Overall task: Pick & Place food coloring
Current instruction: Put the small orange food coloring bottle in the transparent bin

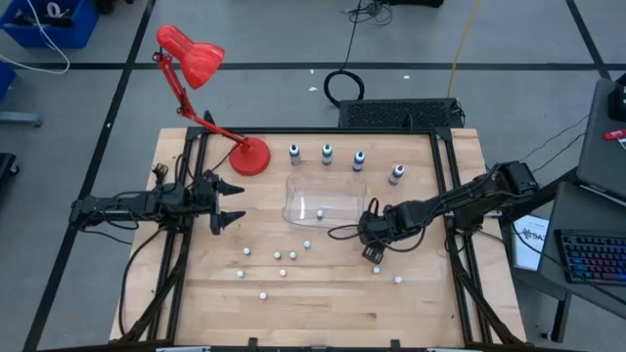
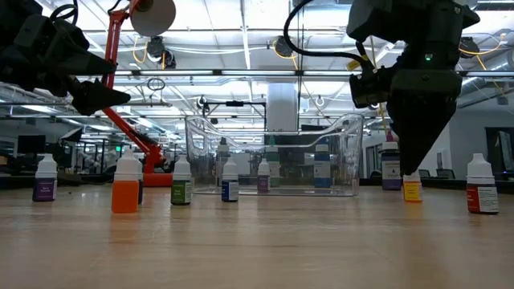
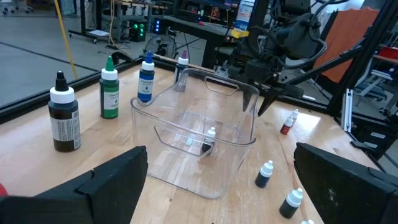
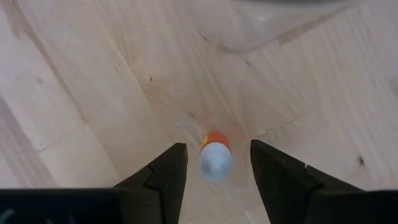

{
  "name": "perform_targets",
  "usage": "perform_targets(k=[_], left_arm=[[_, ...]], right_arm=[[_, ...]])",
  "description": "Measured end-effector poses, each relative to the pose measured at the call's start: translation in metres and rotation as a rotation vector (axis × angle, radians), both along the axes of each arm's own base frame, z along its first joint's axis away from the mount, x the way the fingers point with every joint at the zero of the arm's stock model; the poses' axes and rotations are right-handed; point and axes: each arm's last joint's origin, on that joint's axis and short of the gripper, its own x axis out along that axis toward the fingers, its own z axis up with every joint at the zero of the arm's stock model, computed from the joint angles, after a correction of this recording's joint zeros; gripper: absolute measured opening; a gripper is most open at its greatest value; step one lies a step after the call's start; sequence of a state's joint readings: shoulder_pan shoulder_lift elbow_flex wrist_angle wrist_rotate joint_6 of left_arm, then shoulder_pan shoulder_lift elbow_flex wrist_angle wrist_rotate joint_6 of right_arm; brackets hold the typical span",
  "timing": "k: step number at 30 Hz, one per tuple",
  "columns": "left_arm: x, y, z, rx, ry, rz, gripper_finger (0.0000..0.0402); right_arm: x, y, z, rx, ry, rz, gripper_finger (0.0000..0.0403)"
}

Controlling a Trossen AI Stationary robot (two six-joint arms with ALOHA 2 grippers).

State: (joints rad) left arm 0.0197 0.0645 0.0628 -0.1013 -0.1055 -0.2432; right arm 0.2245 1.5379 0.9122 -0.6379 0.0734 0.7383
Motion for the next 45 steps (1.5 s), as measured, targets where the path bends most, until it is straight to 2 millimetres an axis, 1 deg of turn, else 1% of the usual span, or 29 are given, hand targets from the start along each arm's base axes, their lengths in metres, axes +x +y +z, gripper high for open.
perform_targets(k=[5, 11, 21, 25, 31, 32, 36, 39, 43, 45], left_arm=[[0.0, 0.0, 0.0, 0.0, 0.0, 0.0, 0.0399], [0.0, 0.0, 0.0, 0.0, 0.0, 0.0, 0.0399], [0.0, 0.0, 0.0, 0.0, 0.0, 0.0, 0.0399], [0.0, 0.0, 0.0, 0.0, 0.0, 0.0, 0.0399], [0.0, 0.0, 0.0, 0.0, 0.0, 0.0, 0.0399], [0.0, 0.0, 0.0, 0.0, 0.0, 0.0, 0.0399], [0.0, 0.0, 0.0, 0.0, 0.0, 0.0, 0.0399], [0.0, 0.0, 0.0, 0.0, 0.0, 0.0, 0.0399], [0.0, 0.0, 0.0, 0.0, -0.001, 0.0, 0.0399], [0.0, 0.0, 0.0, 0.0, 0.001, 0.0, 0.0399]], right_arm=[[-0.004, 0.0, -0.008, 0.028, 0.002, -0.006, 0.0166], [-0.001, 0.0, -0.008, 0.035, -0.026, -0.003, 0.0166], [-0.001, -0.003, -0.008, 0.033, -0.02, -0.015, 0.0162], [-0.001, -0.004, -0.008, 0.033, -0.021, -0.019, 0.0133], [-0.001, -0.002, -0.008, 0.074, -0.011, 0.017, 0.0056], [-0.001, -0.002, -0.008, 0.076, -0.011, 0.025, 0.005], [-0.002, -0.002, -0.005, 0.072, -0.019, 0.048, 0.005], [-0.002, -0.001, 0.005, 0.072, -0.019, 0.053, 0.005], [-0.001, 0.0, 0.033, 0.075, -0.038, 0.059, 0.005], [0.0, 0.001, 0.053, 0.075, -0.068, 0.063, 0.005]])
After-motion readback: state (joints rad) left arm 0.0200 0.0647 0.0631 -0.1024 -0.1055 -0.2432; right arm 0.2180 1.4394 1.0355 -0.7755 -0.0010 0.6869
